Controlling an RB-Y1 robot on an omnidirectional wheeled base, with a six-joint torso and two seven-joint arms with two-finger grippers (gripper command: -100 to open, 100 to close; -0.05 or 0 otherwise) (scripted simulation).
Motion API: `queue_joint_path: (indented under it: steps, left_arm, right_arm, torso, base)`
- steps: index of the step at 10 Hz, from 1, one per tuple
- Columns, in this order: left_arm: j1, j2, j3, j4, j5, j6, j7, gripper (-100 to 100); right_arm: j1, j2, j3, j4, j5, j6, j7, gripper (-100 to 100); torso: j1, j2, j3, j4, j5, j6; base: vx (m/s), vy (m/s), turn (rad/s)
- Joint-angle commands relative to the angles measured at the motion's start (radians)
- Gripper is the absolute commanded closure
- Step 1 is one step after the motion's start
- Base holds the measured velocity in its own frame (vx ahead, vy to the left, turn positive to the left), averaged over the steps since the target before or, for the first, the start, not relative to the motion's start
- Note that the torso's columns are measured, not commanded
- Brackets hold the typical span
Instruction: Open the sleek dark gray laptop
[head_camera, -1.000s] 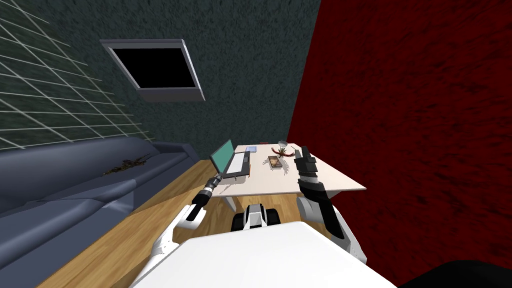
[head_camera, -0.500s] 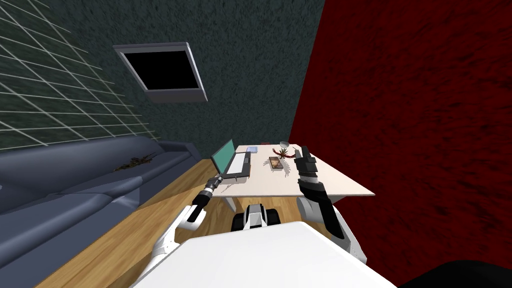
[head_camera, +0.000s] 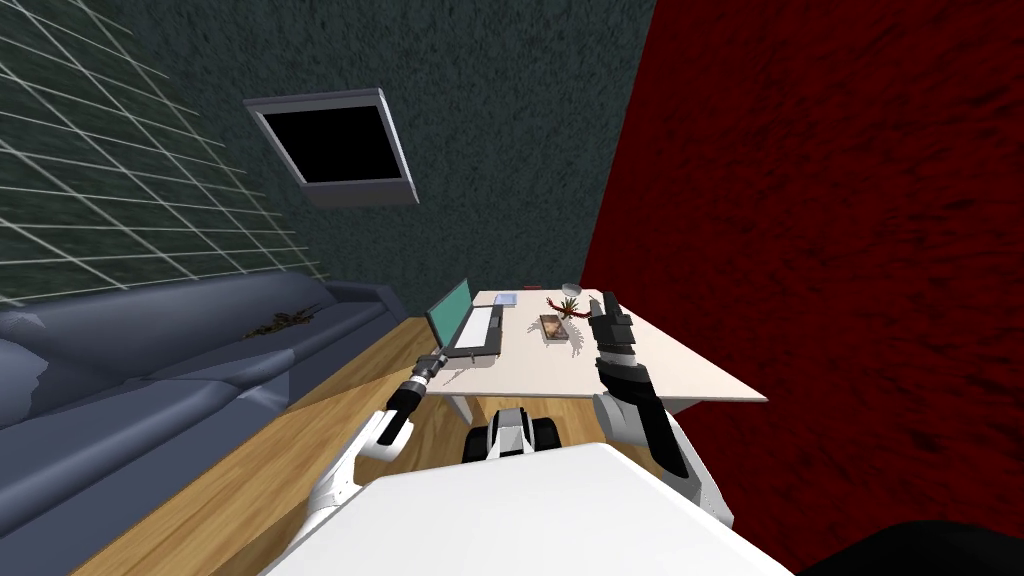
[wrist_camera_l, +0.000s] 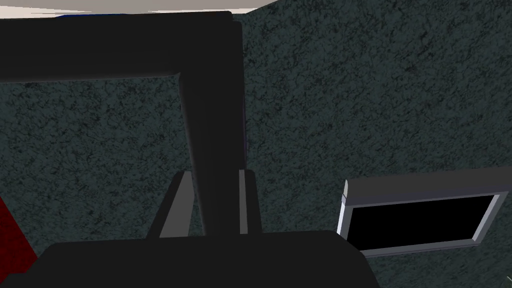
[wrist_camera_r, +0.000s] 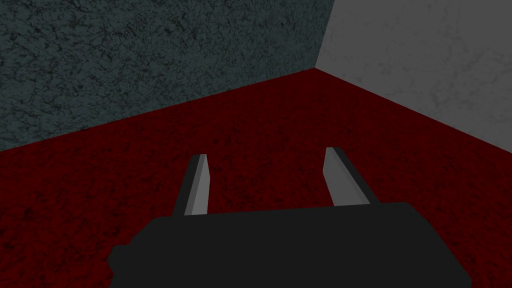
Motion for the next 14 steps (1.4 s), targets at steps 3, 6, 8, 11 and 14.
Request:
queue_joint_path:
  steps: [3, 6, 8, 11, 14]
  left_arm:
    - [0.007, -0.050, 0.007, 0.012, -0.065, -0.035, -0.103, 100]
    - [0.013, -0.102, 0.015, 0.021, -0.137, -0.070, -0.197, 100]
    - [0.015, -0.119, 0.017, 0.024, -0.161, -0.081, -0.244, 100]
    - [0.019, -0.153, 0.022, 0.030, -0.209, -0.105, -0.314, 100]
    - [0.022, -0.170, 0.028, 0.023, -0.224, -0.112, -0.351, 100]
  right_arm:
    - [0.000, 0.000, 0.000, 0.000, 0.000, 0.000, 0.000, 0]
    - [0.000, 0.000, 0.000, 0.000, 0.000, 0.000, 0.000, 0]
    - [0.000, 0.000, 0.000, 0.000, 0.000, 0.000, 0.000, 0]
    - [0.000, 0.000, 0.000, 0.000, 0.000, 0.000, 0.000, 0]
    - [0.000, 0.000, 0.000, 0.000, 0.000, 0.000, 0.000, 0]
  torso:
    - [-0.001, -0.001, 0.000, -0.003, 0.002, 0.000]
    - [-0.001, -0.003, -0.002, -0.004, 0.002, 0.001]
    - [-0.001, -0.004, -0.002, -0.004, 0.003, 0.004]
    - [-0.004, -0.005, -0.003, -0.006, 0.003, 0.005]
    - [-0.001, -0.003, -0.002, -0.001, 0.000, 0.002]
  base:
    - [0.021, 0.006, 0.043]
    - [0.022, 0.005, 0.059]
    - [0.014, 0.003, 0.032]
    - [0.025, 0.006, 0.052]
    - [0.010, 0.008, 0.039]
